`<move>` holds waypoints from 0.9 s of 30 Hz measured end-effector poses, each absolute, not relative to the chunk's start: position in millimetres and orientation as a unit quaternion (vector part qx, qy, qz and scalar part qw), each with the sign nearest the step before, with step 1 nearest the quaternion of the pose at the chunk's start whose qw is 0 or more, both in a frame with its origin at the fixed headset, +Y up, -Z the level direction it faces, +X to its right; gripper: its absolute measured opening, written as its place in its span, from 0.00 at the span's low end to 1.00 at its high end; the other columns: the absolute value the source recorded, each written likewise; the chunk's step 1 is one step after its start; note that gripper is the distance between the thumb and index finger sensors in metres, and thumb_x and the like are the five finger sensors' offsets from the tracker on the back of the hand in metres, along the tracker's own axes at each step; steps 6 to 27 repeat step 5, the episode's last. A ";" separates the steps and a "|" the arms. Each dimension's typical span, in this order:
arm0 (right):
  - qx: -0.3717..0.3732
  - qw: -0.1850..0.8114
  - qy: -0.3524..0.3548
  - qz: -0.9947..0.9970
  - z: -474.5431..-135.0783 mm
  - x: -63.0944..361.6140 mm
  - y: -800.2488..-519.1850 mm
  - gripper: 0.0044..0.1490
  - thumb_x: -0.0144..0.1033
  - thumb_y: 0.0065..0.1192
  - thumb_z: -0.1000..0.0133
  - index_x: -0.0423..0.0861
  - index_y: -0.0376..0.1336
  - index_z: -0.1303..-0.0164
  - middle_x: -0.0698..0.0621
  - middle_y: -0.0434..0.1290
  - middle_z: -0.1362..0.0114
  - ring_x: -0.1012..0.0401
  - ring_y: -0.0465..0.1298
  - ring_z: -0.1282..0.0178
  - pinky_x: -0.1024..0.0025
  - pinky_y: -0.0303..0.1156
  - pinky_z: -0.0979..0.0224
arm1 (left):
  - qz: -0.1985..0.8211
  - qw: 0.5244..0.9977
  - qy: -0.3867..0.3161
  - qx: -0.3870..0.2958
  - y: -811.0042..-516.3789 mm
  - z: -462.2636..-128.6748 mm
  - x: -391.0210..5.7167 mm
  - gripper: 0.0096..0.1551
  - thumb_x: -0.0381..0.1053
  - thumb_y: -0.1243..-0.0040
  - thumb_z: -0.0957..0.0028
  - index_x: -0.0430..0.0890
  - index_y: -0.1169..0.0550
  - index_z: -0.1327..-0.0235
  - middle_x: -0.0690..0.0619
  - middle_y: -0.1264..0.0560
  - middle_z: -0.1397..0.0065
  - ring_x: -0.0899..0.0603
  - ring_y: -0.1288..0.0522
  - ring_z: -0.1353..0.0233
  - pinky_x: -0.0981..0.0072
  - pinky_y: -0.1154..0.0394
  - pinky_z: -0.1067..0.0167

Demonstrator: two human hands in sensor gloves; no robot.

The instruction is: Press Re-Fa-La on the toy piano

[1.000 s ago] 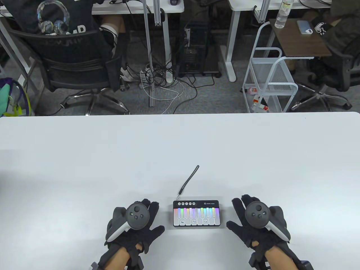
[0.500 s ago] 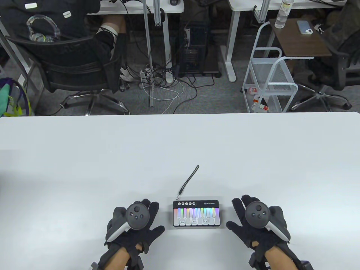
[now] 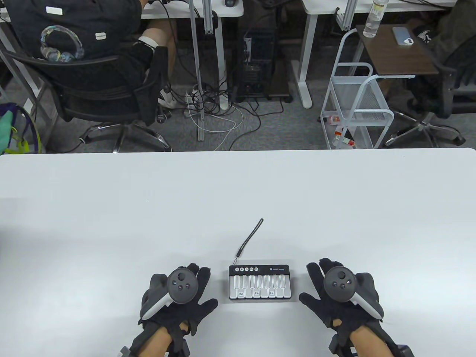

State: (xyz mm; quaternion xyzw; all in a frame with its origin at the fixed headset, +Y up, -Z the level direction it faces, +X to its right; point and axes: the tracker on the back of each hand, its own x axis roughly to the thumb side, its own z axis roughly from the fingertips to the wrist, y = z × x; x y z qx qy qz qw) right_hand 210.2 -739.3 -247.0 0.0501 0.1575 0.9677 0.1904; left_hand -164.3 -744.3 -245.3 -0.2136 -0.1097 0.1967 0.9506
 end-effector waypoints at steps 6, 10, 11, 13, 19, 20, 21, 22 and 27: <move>0.051 0.191 0.159 0.967 -247.2 210.1 -739.6 0.52 0.59 0.57 0.51 0.51 0.41 0.23 0.44 0.33 0.17 0.38 0.35 0.17 0.33 0.38 0.22 | 0.194 0.950 -0.110 -0.217 -744.6 -245.2 -164.0 0.52 0.70 0.48 0.51 0.53 0.54 0.21 0.46 0.59 0.15 0.31 0.58 0.17 0.30 0.52 0.26; 0.051 0.191 0.159 0.967 -247.2 210.1 -739.6 0.52 0.59 0.57 0.51 0.51 0.41 0.23 0.44 0.33 0.17 0.38 0.35 0.17 0.33 0.38 0.22 | 0.194 0.950 -0.110 -0.217 -744.6 -245.2 -164.0 0.52 0.70 0.48 0.51 0.53 0.54 0.21 0.46 0.59 0.15 0.31 0.58 0.17 0.30 0.52 0.26; 0.051 0.191 0.159 0.967 -247.2 210.1 -739.6 0.52 0.59 0.57 0.51 0.51 0.41 0.23 0.44 0.33 0.17 0.38 0.35 0.17 0.33 0.38 0.22 | 0.194 0.950 -0.110 -0.217 -744.6 -245.2 -164.0 0.52 0.70 0.48 0.51 0.53 0.54 0.21 0.46 0.59 0.15 0.31 0.58 0.17 0.30 0.52 0.26; 0.051 0.191 0.159 0.967 -247.2 210.1 -739.6 0.52 0.59 0.57 0.51 0.51 0.41 0.23 0.44 0.33 0.17 0.38 0.35 0.17 0.33 0.38 0.22 | 0.194 0.950 -0.110 -0.217 -744.6 -245.2 -164.0 0.52 0.70 0.48 0.51 0.53 0.54 0.21 0.46 0.59 0.15 0.31 0.58 0.17 0.30 0.52 0.26; 0.051 0.191 0.159 0.967 -247.2 210.1 -739.6 0.52 0.59 0.57 0.51 0.51 0.41 0.23 0.44 0.33 0.17 0.38 0.35 0.17 0.33 0.38 0.22 | 0.194 0.950 -0.110 -0.217 -744.6 -245.2 -164.0 0.52 0.70 0.48 0.51 0.53 0.54 0.21 0.46 0.59 0.15 0.31 0.58 0.17 0.30 0.52 0.26; 0.051 0.191 0.159 0.967 -247.2 210.1 -739.6 0.52 0.59 0.57 0.51 0.51 0.41 0.23 0.44 0.33 0.17 0.38 0.35 0.17 0.33 0.38 0.22 | 0.194 0.950 -0.110 -0.217 -744.6 -245.2 -164.0 0.52 0.70 0.48 0.51 0.53 0.54 0.21 0.46 0.59 0.15 0.31 0.58 0.17 0.30 0.52 0.26; 0.051 0.191 0.159 0.967 -247.2 210.1 -739.6 0.52 0.59 0.57 0.51 0.51 0.41 0.23 0.44 0.33 0.17 0.38 0.35 0.17 0.33 0.38 0.22 | 0.194 0.950 -0.110 -0.217 -744.6 -245.2 -164.0 0.52 0.70 0.48 0.51 0.53 0.54 0.21 0.46 0.59 0.15 0.31 0.58 0.17 0.30 0.52 0.26; 0.051 0.191 0.159 0.967 -247.2 210.1 -739.6 0.52 0.59 0.57 0.51 0.51 0.41 0.23 0.44 0.33 0.17 0.38 0.35 0.17 0.33 0.38 0.22 | 0.194 0.950 -0.110 -0.217 -744.6 -245.2 -164.0 0.52 0.70 0.48 0.51 0.53 0.54 0.21 0.46 0.59 0.15 0.31 0.58 0.17 0.30 0.52 0.26; 0.051 0.191 0.159 0.967 -247.2 210.1 -739.6 0.52 0.59 0.57 0.51 0.51 0.41 0.23 0.44 0.33 0.17 0.38 0.35 0.17 0.33 0.38 0.22 | 0.194 0.950 -0.110 -0.217 -744.6 -245.2 -164.0 0.52 0.70 0.48 0.51 0.53 0.54 0.21 0.46 0.59 0.15 0.31 0.58 0.17 0.30 0.52 0.26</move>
